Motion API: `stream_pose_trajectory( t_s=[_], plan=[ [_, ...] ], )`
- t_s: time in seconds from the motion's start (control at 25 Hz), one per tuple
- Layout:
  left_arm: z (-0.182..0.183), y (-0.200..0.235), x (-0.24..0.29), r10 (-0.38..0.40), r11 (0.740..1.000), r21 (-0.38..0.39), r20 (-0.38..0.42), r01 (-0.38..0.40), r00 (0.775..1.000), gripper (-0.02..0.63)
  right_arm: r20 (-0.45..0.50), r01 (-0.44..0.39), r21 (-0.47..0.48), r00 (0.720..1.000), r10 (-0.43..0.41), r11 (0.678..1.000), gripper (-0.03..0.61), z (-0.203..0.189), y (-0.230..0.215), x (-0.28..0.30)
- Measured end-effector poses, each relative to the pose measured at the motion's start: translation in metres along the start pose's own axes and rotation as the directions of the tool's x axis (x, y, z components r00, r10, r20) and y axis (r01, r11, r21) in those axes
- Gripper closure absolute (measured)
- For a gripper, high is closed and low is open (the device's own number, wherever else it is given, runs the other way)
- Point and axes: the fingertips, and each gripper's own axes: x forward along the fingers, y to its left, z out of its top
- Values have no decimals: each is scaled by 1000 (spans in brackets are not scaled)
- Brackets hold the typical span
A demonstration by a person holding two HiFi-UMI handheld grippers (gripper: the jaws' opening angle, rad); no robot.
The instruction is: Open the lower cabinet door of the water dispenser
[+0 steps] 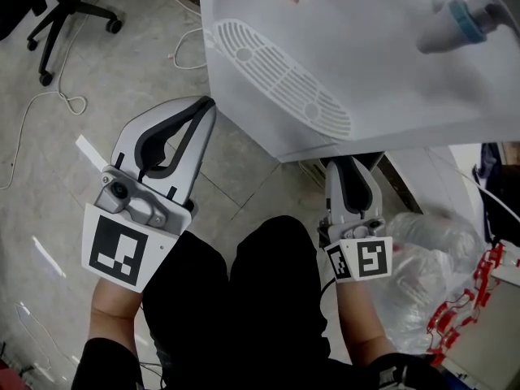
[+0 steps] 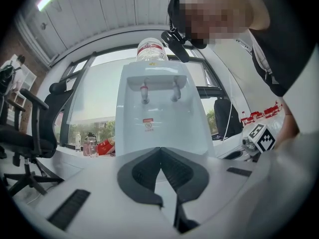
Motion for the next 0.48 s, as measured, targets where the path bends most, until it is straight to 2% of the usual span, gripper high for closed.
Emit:
stream_pose_trajectory(
  t_s=[0.2, 0.48],
  plan=[
    [-5, 4, 0, 8, 1000, -4, -14, -8, 1000, 606, -3, -9, 36, 1000, 9, 999, 395, -3, -3, 6],
    [-11, 14, -5, 20, 1000, -1, -30, -20, 999, 606, 17, -4, 45, 1000, 3, 999, 370, -4, -8, 15]
  ],
)
